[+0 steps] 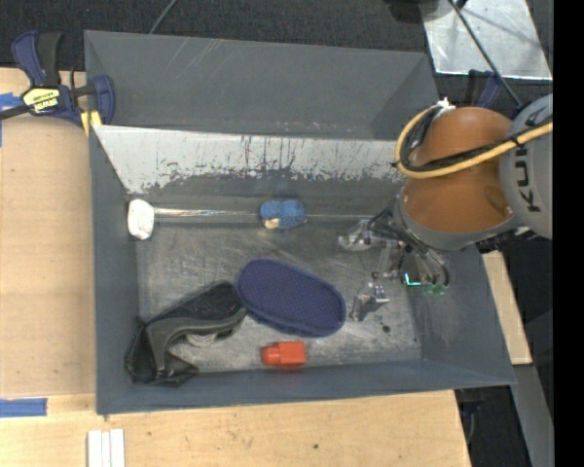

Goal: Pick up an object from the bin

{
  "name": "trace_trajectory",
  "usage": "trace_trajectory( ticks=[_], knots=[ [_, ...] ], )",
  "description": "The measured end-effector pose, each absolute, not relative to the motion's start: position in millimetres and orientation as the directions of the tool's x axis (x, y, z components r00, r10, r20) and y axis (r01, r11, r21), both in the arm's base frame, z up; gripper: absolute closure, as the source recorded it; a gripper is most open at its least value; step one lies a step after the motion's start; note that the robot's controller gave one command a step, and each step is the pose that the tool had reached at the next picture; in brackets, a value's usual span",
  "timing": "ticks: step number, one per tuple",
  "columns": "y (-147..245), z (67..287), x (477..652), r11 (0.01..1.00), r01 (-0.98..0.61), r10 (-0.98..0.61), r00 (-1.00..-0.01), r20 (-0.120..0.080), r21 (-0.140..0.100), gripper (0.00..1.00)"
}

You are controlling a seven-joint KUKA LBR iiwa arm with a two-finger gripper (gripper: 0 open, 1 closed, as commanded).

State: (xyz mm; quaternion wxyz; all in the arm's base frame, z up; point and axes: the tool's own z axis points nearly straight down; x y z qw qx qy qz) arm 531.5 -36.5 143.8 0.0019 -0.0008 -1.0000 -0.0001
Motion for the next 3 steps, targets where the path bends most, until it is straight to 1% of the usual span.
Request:
trace_trajectory(
  ticks=[1, 2, 3],
  knots=[
    [19.4, 75.0, 510.9, 0.985, 0.175, 0.175, -0.985, -0.005, -0.003, 0.00],
    [55.6, 100.5, 494.7, 0.925, 0.379, 0.379, -0.925, -0.005, 0.001, 0.00],
    [82.4, 100.3, 503.5, 0.854, 0.521, 0.521, -0.854, -0.005, 0.002, 0.00]
  ],
)
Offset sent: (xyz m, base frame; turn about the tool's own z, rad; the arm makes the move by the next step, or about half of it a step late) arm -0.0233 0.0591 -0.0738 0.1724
